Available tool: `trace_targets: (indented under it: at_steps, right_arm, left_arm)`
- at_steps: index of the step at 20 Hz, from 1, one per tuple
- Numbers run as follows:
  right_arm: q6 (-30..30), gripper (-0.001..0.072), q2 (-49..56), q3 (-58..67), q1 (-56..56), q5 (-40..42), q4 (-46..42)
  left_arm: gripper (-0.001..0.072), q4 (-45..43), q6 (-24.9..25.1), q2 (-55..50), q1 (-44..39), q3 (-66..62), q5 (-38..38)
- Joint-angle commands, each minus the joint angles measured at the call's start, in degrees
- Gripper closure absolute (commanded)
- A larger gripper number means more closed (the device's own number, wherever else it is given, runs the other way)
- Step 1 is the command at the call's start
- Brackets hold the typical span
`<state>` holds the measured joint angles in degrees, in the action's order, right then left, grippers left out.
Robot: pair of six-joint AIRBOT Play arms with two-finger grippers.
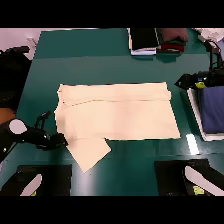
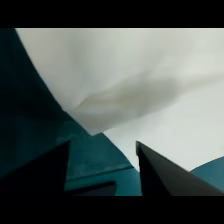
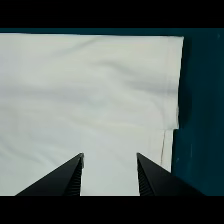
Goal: Fold the shirts.
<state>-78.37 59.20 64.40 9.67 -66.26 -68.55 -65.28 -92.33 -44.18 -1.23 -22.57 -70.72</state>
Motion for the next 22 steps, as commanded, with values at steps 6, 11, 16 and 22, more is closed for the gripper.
trace_targets:
  at_steps: [6, 11, 16, 22]
  right_arm:
    - [-0.1, 0.0325, -4.1, -0.3, -0.1, 0.3, 0.0]
    - [0.0, 0.0325, -5.3, -0.9, 3.1, -5.1, -0.2]
    - [1.9, 0.0312, -7.0, -17.2, 17.0, -15.0, -3.8]
    - [3.9, 0.0211, -0.5, -32.0, 30.8, -16.3, -2.3]
  left_arm:
    - [0.0222, 10.4, 2.1, 1.0, -8.6, 5.2, 9.1]
    - [0.0684, 9.1, 1.3, 1.0, -11.8, 1.1, 8.2]
    - [0.0684, 7.3, 1.4, 1.0, -11.8, -6.2, 6.6]
    - [0.0684, 7.2, 1.4, 1.0, -11.8, -6.8, 7.1]
